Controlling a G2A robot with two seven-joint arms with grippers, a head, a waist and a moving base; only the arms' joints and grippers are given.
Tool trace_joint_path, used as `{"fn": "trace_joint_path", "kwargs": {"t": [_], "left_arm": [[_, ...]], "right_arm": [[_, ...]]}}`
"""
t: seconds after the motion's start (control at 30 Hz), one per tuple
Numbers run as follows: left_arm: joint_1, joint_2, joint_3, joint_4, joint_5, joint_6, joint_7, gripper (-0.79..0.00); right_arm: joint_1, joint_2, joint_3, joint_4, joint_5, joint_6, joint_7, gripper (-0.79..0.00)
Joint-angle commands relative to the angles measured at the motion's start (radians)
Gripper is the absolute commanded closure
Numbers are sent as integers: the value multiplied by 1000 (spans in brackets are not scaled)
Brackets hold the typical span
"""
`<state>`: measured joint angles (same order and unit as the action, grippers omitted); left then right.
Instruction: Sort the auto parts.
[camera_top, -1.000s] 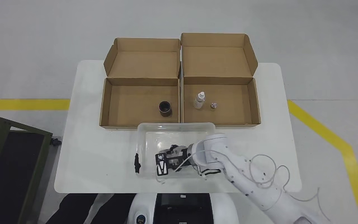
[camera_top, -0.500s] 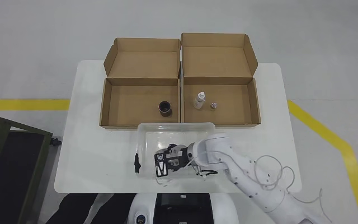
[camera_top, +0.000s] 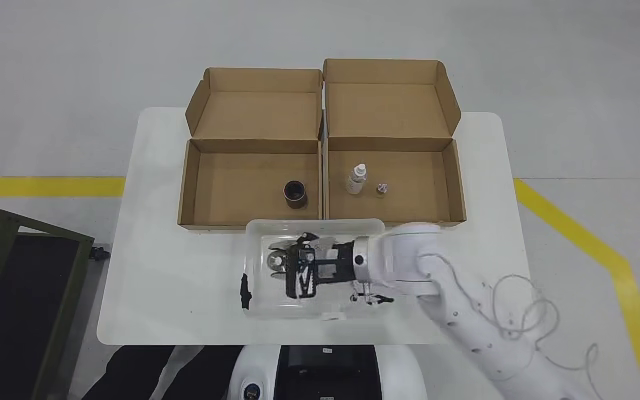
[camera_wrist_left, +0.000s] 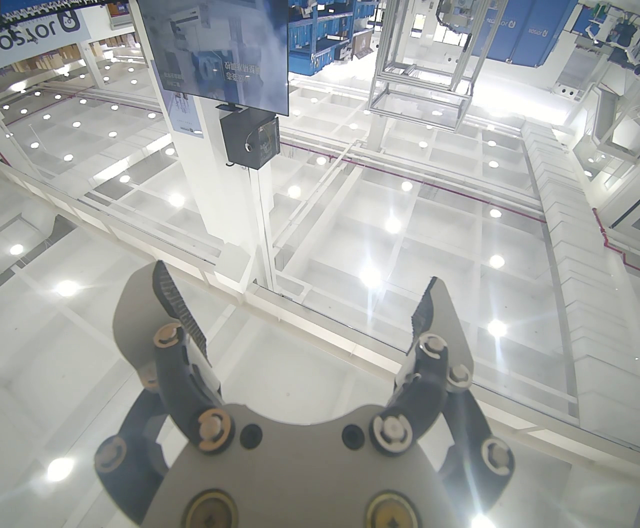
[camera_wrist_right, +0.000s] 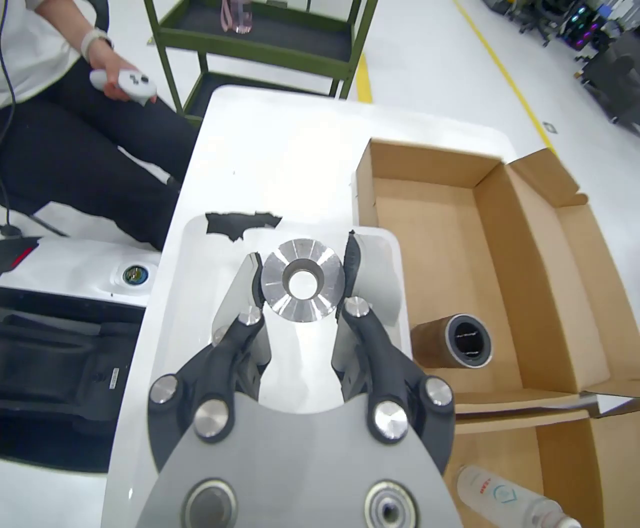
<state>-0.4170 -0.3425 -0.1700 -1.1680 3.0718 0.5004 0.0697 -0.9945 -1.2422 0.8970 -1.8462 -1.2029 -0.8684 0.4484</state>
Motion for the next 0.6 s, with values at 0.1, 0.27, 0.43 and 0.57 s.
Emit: {"fn": "trace_joint_path", "kwargs": {"t": [0.1,0.27,0.43,0.57], "left_arm": [[0,0,0,0,0,0,0,-785],[0,0,0,0,0,0,0,-785],[0,0,0,0,0,0,0,-785],[0,0,0,0,0,0,0,-785]], "right_arm": [[-34,9,56,-56,44,19,-85,0],[-59,15,112,-106,99,47,-164,0],[-80,21,166,-149,144,67,-232,0],[-97,25,205,-183,175,73,-277,0]]}}
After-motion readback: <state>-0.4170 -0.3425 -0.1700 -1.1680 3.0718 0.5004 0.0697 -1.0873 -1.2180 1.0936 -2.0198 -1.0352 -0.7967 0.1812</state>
